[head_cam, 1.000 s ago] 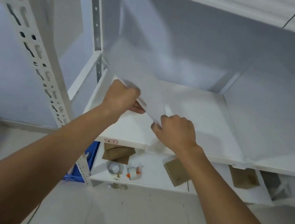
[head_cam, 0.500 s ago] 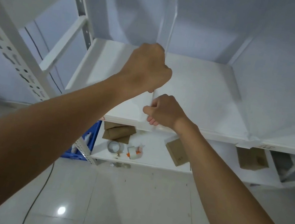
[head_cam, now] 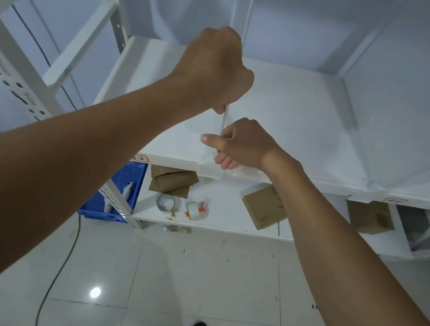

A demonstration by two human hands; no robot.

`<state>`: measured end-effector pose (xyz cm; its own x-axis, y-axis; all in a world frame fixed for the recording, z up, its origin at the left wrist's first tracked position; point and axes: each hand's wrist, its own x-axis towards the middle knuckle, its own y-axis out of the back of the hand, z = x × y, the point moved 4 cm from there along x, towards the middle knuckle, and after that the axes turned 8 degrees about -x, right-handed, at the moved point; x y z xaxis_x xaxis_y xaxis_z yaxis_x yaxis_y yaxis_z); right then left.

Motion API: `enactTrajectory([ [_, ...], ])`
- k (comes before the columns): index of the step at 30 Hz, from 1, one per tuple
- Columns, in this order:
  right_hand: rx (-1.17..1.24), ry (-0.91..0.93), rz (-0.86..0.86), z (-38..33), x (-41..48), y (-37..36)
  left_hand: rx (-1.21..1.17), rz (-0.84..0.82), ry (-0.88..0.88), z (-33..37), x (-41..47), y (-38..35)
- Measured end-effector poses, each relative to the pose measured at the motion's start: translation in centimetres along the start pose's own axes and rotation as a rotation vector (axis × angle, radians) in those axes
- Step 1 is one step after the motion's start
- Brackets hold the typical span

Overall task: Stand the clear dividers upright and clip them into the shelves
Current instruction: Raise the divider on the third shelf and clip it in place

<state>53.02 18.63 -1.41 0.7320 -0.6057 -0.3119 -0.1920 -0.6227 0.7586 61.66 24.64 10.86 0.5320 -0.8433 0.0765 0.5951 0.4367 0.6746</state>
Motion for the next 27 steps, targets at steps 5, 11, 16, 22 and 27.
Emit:
enactTrajectory([
  [5, -0.100, 0.017, 0.043, 0.4, -0.2, -0.1, 0.015, 0.010, -0.013, 0.1, -0.3, -0.4],
  [11, -0.082, 0.026, 0.036, 0.6, -0.7, 0.1, 0.023, -0.001, -0.028, 0.5, -0.5, -0.7],
  [16, -0.032, 0.045, 0.045, 0.2, -0.6, -0.1, 0.047, 0.000, -0.047, 0.7, -0.2, -0.9],
  [22, -0.092, 0.053, 0.059, 0.1, -0.3, -0.4, 0.039, -0.008, -0.059, 0.1, -0.2, -0.8],
  [27, -0.357, 0.085, 0.050, -0.5, 0.4, -0.9, 0.021, -0.003, -0.085, -0.4, -0.3, -0.7],
])
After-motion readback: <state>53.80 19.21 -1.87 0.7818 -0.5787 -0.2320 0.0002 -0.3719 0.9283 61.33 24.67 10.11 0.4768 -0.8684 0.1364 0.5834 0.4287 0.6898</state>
